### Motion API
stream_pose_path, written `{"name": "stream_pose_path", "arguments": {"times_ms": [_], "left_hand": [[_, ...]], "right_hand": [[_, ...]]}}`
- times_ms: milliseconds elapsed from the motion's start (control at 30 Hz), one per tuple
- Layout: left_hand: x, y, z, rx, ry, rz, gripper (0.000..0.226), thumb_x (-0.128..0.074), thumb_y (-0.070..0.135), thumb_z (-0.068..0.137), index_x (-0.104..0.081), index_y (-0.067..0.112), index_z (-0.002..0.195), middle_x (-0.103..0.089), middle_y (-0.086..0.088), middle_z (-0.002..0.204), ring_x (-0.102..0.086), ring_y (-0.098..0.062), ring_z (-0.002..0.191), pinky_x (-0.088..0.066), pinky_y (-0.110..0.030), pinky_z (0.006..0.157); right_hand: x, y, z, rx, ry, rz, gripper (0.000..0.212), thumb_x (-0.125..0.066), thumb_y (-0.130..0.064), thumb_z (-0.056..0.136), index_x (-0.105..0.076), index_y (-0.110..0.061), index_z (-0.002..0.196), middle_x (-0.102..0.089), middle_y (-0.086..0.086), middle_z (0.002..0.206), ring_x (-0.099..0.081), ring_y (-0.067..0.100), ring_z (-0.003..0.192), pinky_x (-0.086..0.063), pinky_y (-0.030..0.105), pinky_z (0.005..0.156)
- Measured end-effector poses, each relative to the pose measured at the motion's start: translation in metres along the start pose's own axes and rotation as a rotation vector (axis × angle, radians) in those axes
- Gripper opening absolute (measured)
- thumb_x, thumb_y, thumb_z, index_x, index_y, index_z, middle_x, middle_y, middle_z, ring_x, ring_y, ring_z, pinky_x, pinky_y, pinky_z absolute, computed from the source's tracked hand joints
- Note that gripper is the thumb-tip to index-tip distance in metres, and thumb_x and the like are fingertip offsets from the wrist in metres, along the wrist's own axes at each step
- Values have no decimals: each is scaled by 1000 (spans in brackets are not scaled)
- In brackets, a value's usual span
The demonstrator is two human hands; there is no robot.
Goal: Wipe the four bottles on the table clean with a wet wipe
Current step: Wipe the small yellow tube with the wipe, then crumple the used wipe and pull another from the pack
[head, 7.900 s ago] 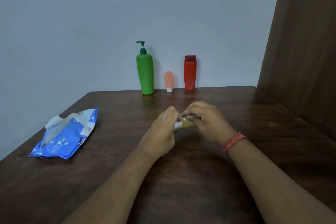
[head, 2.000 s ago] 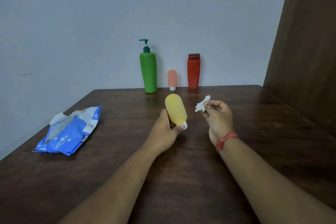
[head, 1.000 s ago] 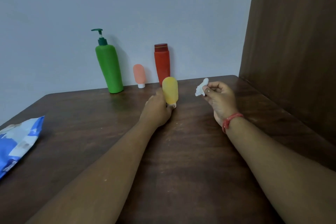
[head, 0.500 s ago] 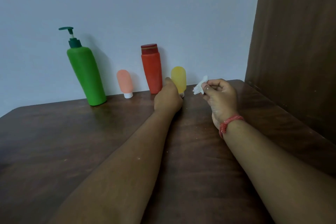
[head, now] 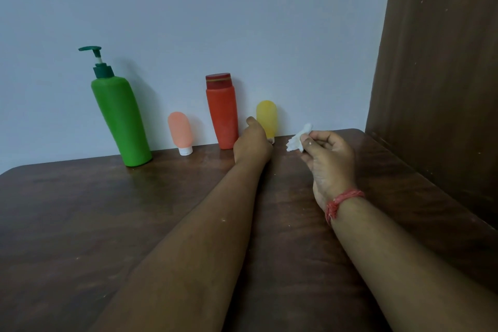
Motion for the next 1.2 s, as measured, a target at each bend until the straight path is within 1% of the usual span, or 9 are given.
{"name": "stream_pose_path", "arguments": {"times_ms": [200, 333, 533, 700, 800, 900, 1000, 1100, 1200], "left_hand": [[-3, 1, 5, 0, 5, 21, 63, -66, 24, 95, -29, 2, 141, -66, -13, 108, -65, -32, 100, -42, -38, 69], [-4, 2, 6, 1, 13, 26, 66, -66, 23, 94, -27, 1, 143, -66, -13, 108, -65, -31, 99, -43, -37, 70], [-4, -1, 7, 34, 15, -37, 54, -70, 25, 92, -38, 4, 129, -65, -13, 109, -65, -33, 100, -45, -39, 71], [2, -5, -2, 74, 18, -140, 46, -73, 25, 89, -43, 6, 119, -62, -15, 114, -65, -35, 101, -54, -44, 82], [10, -9, -14, 84, 0, -182, 47, -70, 24, 91, -42, 5, 123, -60, -16, 121, -62, -35, 108, -49, -40, 83], [22, -15, -37, 49, -55, -224, 43, -67, 32, 93, -45, 10, 122, -62, -4, 108, -62, -25, 100, -48, -35, 81], [41, -22, -68, 25, -125, -299, 38, -66, 37, 94, -49, 15, 119, -61, 5, 100, -60, -16, 96, -50, -34, 84], [72, -33, -107, 36, -191, -432, 35, -64, 37, 97, -52, 18, 123, -62, 6, 105, -60, -8, 93, -44, -20, 72], [97, -48, -145, 57, -202, -559, 29, -63, 38, 97, -57, 19, 118, -64, 8, 104, -62, -8, 93, -43, -18, 70]], "right_hand": [[-1, 1, 0, -12, -2, 1, 13, -67, 3, 88, -63, -7, 80, -70, 12, 86, -72, 22, 88, -60, 36, 82], [-2, 1, -1, -15, -14, 5, 12, -67, 4, 89, -63, -6, 82, -71, 10, 85, -72, 17, 83, -60, 33, 78], [-1, 1, 0, -21, -5, 16, 11, -67, 4, 88, -64, -5, 82, -70, 11, 86, -72, 18, 85, -60, 29, 73], [-1, 1, -1, -21, -15, 1, 13, -68, 3, 88, -64, -6, 81, -71, 10, 87, -73, 17, 85, -59, 29, 72], [-2, -3, -5, -26, -27, -19, 13, -67, 3, 88, -64, -7, 82, -71, 6, 84, -73, 12, 80, -57, 25, 70], [-3, -9, -14, -32, -52, -55, 12, -67, 2, 89, -64, -8, 82, -72, 2, 81, -71, 8, 78, -58, 25, 71], [-4, -15, -28, -45, -90, -126, 10, -66, -1, 90, -65, -9, 86, -73, 5, 88, -71, 13, 86, -58, 28, 78], [-6, -22, -51, -68, -107, -130, 8, -64, 1, 91, -64, -7, 89, -72, 6, 90, -70, 13, 85, -58, 27, 77], [-8, -26, -80, -89, -127, -132, 9, -64, 2, 91, -64, -6, 88, -73, 6, 88, -71, 15, 84, -58, 27, 75]]}}
Point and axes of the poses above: each hand's wrist, its own z-axis towards the middle knuckle, its own x-axis out of the back of the hand, y = z × x, the point moved 2 cm from there along z, towards the middle knuckle
